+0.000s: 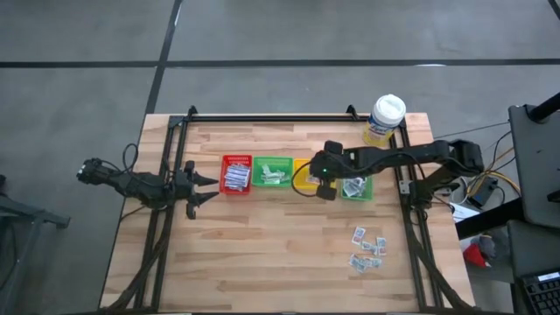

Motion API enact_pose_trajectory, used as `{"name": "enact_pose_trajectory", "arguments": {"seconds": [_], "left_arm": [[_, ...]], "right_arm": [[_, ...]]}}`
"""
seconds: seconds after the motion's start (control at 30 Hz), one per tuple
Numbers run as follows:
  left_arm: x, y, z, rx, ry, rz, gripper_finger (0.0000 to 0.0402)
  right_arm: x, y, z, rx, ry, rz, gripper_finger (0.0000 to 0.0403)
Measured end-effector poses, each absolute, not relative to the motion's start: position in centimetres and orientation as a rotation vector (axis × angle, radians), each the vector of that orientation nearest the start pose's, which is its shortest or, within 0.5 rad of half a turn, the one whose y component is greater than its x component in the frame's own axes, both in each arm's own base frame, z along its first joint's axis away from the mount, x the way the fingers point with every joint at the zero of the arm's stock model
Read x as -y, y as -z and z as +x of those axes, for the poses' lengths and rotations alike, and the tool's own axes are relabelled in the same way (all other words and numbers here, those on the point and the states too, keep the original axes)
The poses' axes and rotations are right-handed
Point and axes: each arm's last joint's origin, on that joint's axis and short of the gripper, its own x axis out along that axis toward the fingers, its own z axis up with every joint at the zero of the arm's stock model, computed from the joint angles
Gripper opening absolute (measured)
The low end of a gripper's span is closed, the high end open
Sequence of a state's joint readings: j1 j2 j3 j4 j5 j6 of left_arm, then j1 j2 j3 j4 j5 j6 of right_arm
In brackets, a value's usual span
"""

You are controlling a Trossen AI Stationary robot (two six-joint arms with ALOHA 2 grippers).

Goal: Pick & Place First Aid Supplies
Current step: Put the orange ointment pack into the yellow bin

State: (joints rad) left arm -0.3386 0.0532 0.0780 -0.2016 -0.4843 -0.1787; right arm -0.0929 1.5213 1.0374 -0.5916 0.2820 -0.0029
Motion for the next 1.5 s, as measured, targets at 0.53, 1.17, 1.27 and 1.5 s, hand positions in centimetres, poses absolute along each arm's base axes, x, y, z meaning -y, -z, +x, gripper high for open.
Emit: {"name": "enact_pose_trajectory", "arguments": {"seconds": [0.53,1.17,1.27,1.5], "left_arm": [[1.8,-16.7,9.1,-0.149,-0.159,-0.107,0.0188],[1.8,-16.7,9.1,-0.149,-0.165,-0.106,0.0188],[1.8,-16.7,9.1,-0.149,-0.166,-0.106,0.0188],[1.8,-16.7,9.1,-0.149,-0.167,-0.106,0.0188]], "right_arm": [[4.7,-16.8,31.0,-1.273,0.324,-0.13,0.0008],[4.9,-16.5,31.6,-1.285,0.291,-0.147,0.0013],[4.9,-16.5,31.6,-1.285,0.289,-0.149,0.0029],[5.0,-17.3,32.0,-1.271,0.281,-0.163,0.0075]]}}
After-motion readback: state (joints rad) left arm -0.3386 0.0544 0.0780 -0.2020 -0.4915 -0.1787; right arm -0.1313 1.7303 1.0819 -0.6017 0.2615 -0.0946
